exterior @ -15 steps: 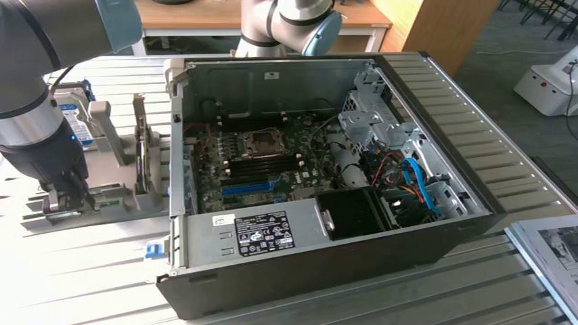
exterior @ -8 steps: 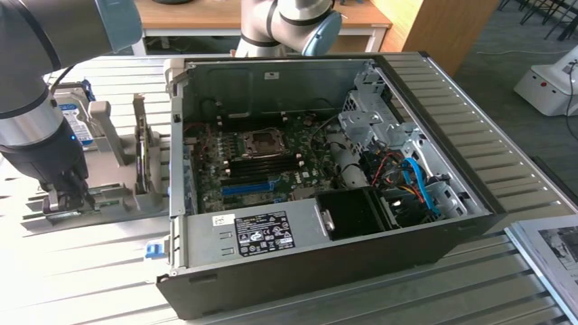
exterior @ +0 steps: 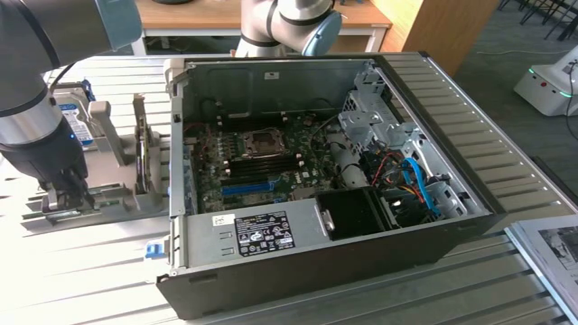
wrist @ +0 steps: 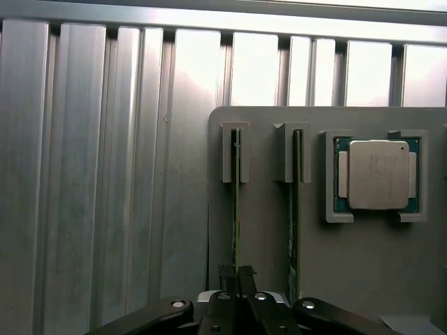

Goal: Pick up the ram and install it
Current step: 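Pick up the ram and move it above insertion slot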

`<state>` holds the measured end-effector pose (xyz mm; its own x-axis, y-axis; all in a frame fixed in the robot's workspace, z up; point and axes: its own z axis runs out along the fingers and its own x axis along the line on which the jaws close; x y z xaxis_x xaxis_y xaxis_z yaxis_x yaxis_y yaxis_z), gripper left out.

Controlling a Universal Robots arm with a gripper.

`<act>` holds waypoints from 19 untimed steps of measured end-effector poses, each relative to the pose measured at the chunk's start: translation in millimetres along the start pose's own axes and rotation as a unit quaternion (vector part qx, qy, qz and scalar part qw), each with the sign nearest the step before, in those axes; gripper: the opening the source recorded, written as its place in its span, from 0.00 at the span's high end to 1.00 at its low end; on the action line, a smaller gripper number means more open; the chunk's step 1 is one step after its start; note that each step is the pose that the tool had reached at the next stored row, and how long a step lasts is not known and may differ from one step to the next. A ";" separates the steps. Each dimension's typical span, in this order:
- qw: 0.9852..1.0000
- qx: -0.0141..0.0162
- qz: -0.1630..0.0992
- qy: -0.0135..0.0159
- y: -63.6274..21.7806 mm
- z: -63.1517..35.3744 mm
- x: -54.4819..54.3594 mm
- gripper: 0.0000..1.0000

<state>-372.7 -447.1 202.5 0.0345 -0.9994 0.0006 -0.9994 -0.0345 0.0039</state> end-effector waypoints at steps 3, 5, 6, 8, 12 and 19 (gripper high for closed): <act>1.000 0.000 0.000 0.000 -0.1 -1.7 0.0 0.89; 1.000 0.000 0.000 0.000 -0.1 -2.8 0.0 0.89; 1.000 0.000 0.000 0.000 -0.1 -3.4 0.0 0.89; 1.000 0.000 0.000 0.000 -0.1 -4.6 0.0 0.89; 1.000 0.000 0.000 0.000 -0.1 -7.7 0.0 0.89; 1.000 0.000 0.000 0.000 -0.4 -14.6 0.0 0.89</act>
<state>-372.3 -447.1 217.0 0.0345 -0.9994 0.0006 -0.9994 -0.0345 0.0039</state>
